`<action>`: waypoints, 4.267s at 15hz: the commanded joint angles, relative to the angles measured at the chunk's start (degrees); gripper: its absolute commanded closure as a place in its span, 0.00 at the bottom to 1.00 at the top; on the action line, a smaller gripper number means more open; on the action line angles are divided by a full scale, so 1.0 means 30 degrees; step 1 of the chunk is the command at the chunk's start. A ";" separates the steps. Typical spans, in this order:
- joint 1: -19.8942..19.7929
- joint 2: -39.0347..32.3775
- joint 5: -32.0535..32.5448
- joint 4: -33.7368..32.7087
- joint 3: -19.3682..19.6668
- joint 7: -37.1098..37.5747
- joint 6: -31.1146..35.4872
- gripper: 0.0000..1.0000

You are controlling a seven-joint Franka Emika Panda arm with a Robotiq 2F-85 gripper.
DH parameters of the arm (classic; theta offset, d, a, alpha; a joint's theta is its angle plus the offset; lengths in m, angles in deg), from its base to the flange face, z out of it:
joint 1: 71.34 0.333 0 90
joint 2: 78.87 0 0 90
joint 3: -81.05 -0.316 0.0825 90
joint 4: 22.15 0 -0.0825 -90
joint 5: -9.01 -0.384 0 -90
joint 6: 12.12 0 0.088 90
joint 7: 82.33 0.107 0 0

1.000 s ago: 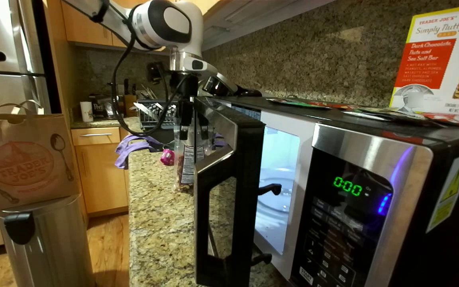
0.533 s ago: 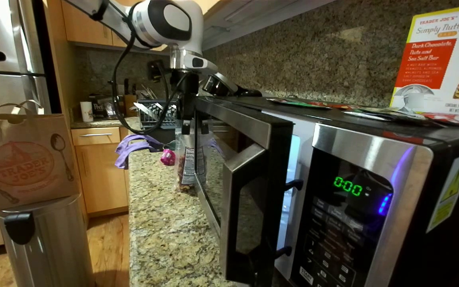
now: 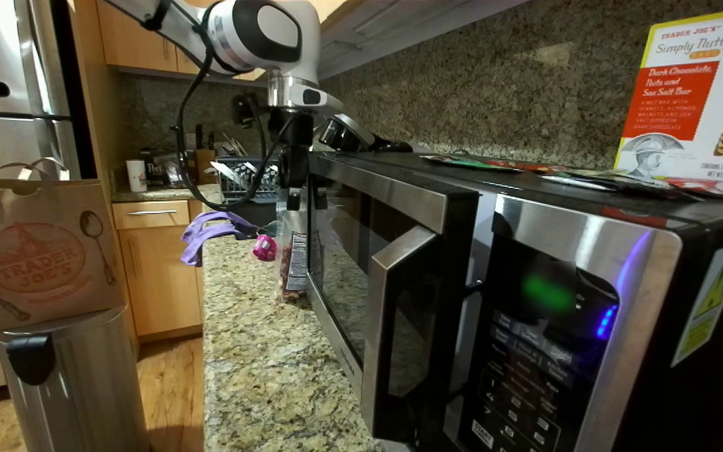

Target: Pick up the packet on the countertop

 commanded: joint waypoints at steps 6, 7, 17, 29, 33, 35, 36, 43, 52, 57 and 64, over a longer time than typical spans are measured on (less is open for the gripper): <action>-0.0972 -0.0625 -0.0159 -0.0218 -0.0577 -0.3644 0.2827 0.05; -0.1099 -0.0708 -0.0395 -0.0249 -0.0596 -0.3796 0.2709 0.26; -0.1930 -0.1748 -0.1753 -0.1025 -0.0831 -0.7039 0.3879 0.84; -0.1177 0.2342 -0.1114 0.1895 -0.0721 -0.5903 0.3102 0.91; -0.0904 0.4634 -0.0257 0.3375 -0.0723 -0.4900 0.3138 0.92; -0.1089 0.5090 -0.0468 0.3633 -0.0914 -0.5210 0.2920 0.91; -0.1144 0.5214 -0.0632 0.3766 -0.0972 -0.5294 0.2814 0.92; -0.0493 0.4830 0.0726 0.4370 -0.1084 -0.0663 0.1964 0.55; -0.0361 0.4565 -0.3884 0.6470 -0.1759 0.2398 0.3583 0.22; -0.0291 0.4702 -0.4015 0.6903 -0.1737 0.3018 0.4515 0.03; 0.0169 0.4473 -0.4853 1.1842 -0.1792 0.7367 1.2492 0.00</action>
